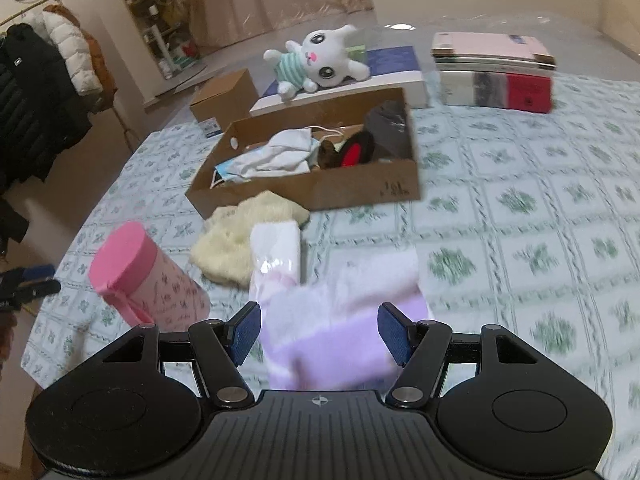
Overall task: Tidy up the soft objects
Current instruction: 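Move the right gripper toward the white tissue pack while the left approaches the yellow towel, then pinch a white paper towel with the right gripper while the left gripper grasps the yellow towel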
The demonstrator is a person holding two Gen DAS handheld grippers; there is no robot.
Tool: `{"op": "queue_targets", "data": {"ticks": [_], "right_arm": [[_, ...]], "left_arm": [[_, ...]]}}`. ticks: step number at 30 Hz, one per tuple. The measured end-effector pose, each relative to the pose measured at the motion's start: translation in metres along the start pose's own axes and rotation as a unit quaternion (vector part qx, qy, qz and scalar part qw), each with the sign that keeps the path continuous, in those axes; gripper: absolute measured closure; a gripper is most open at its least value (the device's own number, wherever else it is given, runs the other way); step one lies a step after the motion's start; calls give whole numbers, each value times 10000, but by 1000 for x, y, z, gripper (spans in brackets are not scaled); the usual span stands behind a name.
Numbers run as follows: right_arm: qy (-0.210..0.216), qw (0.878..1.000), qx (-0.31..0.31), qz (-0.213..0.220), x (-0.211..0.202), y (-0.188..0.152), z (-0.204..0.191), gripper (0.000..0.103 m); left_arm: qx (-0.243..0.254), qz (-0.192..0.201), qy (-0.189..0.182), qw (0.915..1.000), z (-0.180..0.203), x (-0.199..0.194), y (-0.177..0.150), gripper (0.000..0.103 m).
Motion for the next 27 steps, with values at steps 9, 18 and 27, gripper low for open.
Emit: {"op": "queue_targets", "data": {"ticks": [9, 18, 27], "right_arm": [[299, 9974, -218, -619, 52, 58, -4, 38], [668, 9861, -125, -1518, 117, 76, -8, 38], [651, 9728, -40, -2223, 172, 73, 0, 38]], "left_arm": [[-10, -133, -513, 9986, -29, 50, 71, 2], [141, -716, -1191, 9902, 2, 110, 108, 4], [309, -1417, -1755, 9737, 38, 169, 114, 4]]}}
Point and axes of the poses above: each gripper's, at about its wrist camera, not at the fingertips, and x roughly the way its jaws point, z to its right, y to its top, the point moved 5 cm from there along x, roughly the way its jaws point, and after that the axes turned 7 degrees about y, right-handed, at the moved point
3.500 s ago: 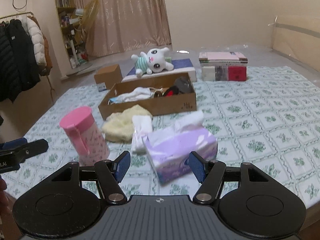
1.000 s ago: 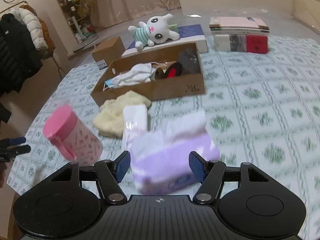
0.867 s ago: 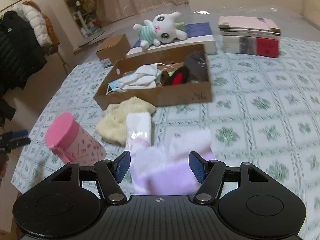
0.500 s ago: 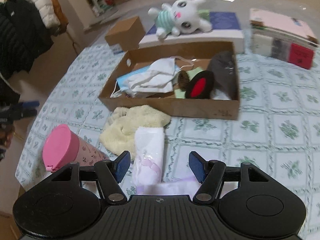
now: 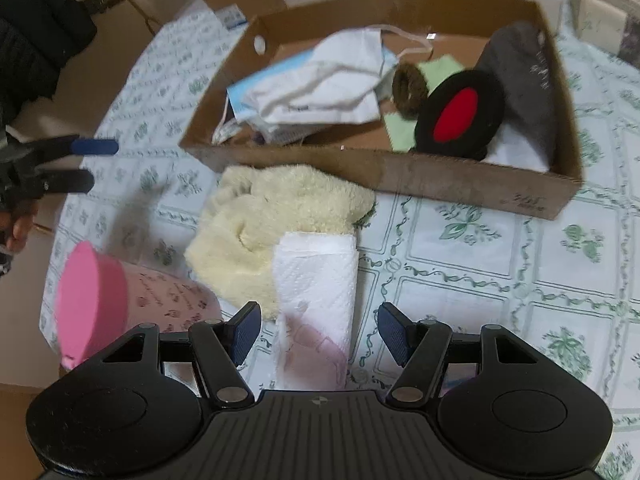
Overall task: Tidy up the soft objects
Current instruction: 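Pinch a white paper towel with the right gripper while the left gripper grasps the yellow towel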
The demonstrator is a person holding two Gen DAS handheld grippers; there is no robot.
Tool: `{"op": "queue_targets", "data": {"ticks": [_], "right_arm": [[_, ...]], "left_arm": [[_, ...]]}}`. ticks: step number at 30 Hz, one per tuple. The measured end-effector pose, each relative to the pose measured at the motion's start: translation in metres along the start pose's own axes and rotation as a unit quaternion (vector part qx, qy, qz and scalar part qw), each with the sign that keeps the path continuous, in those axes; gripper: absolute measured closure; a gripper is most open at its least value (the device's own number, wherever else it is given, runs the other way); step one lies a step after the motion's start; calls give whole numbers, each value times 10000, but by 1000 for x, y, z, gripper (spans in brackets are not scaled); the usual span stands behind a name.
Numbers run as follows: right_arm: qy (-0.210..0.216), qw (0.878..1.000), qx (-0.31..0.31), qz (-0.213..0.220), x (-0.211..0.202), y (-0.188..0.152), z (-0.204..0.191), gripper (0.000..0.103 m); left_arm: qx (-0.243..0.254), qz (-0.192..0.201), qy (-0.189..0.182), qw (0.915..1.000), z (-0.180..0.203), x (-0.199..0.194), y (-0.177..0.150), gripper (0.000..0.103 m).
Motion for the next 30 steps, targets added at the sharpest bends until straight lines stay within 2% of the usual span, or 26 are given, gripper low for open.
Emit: {"op": "queue_targets", "data": {"ticks": [5, 9, 10, 12, 14, 16, 20, 30], "right_arm": [[-82, 9996, 2, -279, 27, -2, 8, 38], [7, 9991, 1, -416, 41, -4, 9, 39], [11, 9991, -14, -423, 42, -4, 9, 42], [56, 9991, -33, -421, 42, -5, 8, 58], [72, 9992, -30, -384, 39, -6, 7, 66], [33, 9993, -122, -338, 33, -7, 4, 77], [-24, 9998, -181, -83, 8, -5, 2, 80], [-242, 9985, -14, 500, -28, 5, 15, 80]], "left_arm": [[-135, -271, -150, 9994, 1, 28, 0, 4], [-15, -556, -207, 9982, 9, 46, -1, 4], [8, -614, -233, 9978, 10, 50, -1, 4], [53, -724, -291, 9969, 15, 55, -1, 4], [123, -847, -338, 9958, 20, 61, -1, 4], [182, -981, -417, 9941, 26, 67, 0, 4], [346, -1173, -498, 9912, 38, 77, 6, 4], [1057, -1718, -314, 9789, 71, 115, 15, 7]]}}
Point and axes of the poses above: each gripper's, at about its wrist camera, not at the fingertips, and x roughly the way its jaws point, z to its right, y to its top, the point moved 5 cm from there along x, roughly the way its jaws point, and after that the axes turned 7 degrees about y, right-handed, at the moved point
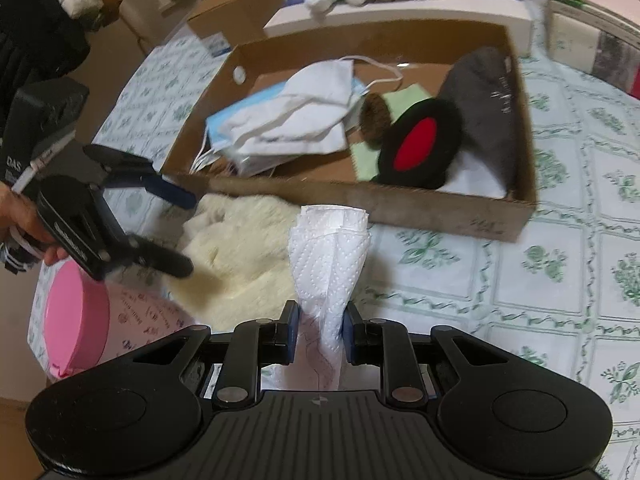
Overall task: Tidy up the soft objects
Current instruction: 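Pinch a white paper towel with the right gripper while the left gripper grasps the yellow towel, then lift the yellow towel and white paper towel over the cardboard box with both grippers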
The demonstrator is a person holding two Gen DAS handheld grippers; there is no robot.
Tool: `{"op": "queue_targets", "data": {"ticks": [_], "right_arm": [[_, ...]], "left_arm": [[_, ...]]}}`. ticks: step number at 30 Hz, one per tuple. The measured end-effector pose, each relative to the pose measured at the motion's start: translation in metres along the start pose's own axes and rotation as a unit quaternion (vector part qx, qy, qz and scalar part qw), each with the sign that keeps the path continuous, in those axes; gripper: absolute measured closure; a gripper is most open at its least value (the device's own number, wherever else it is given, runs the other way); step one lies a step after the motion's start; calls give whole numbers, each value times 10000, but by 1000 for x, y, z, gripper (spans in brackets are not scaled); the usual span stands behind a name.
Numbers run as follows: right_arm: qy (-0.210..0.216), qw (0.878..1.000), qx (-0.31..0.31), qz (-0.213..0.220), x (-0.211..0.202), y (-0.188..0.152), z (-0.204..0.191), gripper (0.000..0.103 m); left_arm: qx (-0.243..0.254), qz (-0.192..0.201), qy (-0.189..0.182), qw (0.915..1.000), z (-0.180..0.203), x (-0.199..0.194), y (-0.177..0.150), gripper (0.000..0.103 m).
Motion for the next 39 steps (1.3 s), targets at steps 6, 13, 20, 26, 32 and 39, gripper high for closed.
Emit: {"op": "queue_targets", "data": {"ticks": [6, 13, 20, 26, 32, 39], "right_arm": [[-71, 9999, 107, 81, -4, 1, 12, 80], [-87, 9997, 208, 129, 0, -1, 21, 80], [-91, 9995, 241, 163, -1, -3, 26, 80], [-115, 9992, 309, 235, -8, -6, 32, 80], [-101, 9985, 386, 382, -19, -9, 32, 80], [-72, 9976, 341, 594, -38, -9, 17, 80]], "left_arm": [[517, -446, 300, 9972, 9, 12, 5, 10], [788, -953, 704, 9898, 17, 21, 8, 36], [1002, -1207, 767, 9846, 31, 33, 7, 48], [1152, -1238, 795, 9824, 38, 36, 5, 87], [1089, -812, 675, 9884, 44, 6, 12, 93], [821, -17, 419, 9957, 54, -51, 21, 93]]}}
Point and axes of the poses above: each gripper's, at about its wrist camera, not at the fingertips, and x roughly the way its jaws point, z to its right, y to its top, the point moved 5 cm from there along x, roughly the way its jaws point, and after that the axes turned 7 degrees about y, right-handed, at the moved point
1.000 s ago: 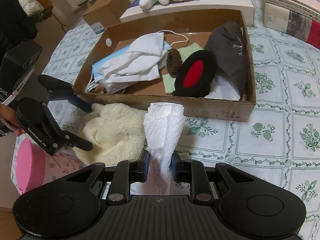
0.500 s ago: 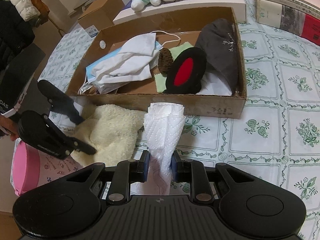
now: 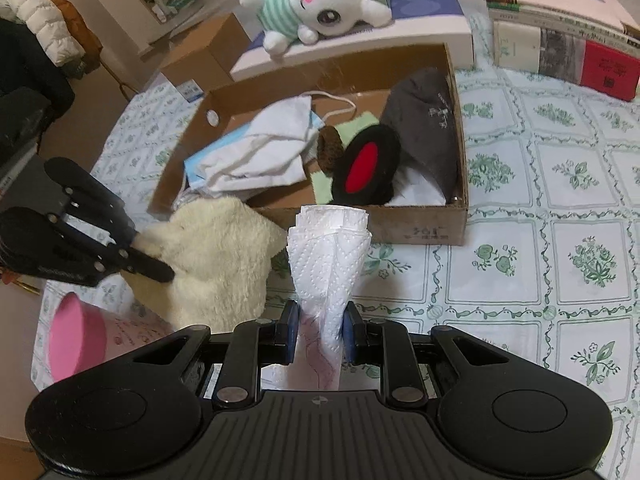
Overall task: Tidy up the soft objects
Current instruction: 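Lift the yellow towel and white paper towel over the cardboard box with both grippers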
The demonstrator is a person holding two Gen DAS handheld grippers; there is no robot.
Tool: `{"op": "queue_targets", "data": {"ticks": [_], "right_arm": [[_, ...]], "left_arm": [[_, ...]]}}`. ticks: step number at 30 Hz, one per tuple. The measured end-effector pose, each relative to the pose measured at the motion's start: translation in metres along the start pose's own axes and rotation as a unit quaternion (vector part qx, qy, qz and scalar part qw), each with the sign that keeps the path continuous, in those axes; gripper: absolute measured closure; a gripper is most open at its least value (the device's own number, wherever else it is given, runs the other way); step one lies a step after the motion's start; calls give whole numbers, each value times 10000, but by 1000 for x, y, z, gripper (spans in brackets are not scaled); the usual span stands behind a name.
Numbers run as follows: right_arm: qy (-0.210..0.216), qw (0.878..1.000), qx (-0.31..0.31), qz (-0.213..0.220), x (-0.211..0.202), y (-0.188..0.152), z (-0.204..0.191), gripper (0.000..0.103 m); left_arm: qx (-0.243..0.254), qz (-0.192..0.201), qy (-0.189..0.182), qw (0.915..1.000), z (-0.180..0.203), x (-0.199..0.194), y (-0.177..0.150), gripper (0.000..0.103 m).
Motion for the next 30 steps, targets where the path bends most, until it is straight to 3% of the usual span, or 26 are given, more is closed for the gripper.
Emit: {"op": "queue_targets", "data": {"ticks": [7, 16, 22, 30], "right_arm": [[-18, 9997, -106, 225, -23, 5, -21, 80], [-111, 9979, -310, 563, -48, 21, -46, 80], [-283, 9947, -466, 877, -52, 54, -52, 80], [-603, 9899, -695, 1079, -32, 104, -40, 80]], "left_arm": [[-302, 831, -96, 9960, 1, -69, 7, 93], [-898, 1687, 501, 9803, -20, -139, 19, 93], [-1271, 1975, 1027, 9666, -42, -143, 38, 93], [-1621, 2079, 1356, 9550, -70, -101, 60, 93]]}}
Point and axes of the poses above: each gripper's, at about its wrist camera, not at the fingertips, and x roughly the way its jaws point, z to its right, y to its top, the point moved 5 cm from there along x, roughly the way its jaws point, and after that the axes turned 7 degrees about y, right-handed, at the moved point
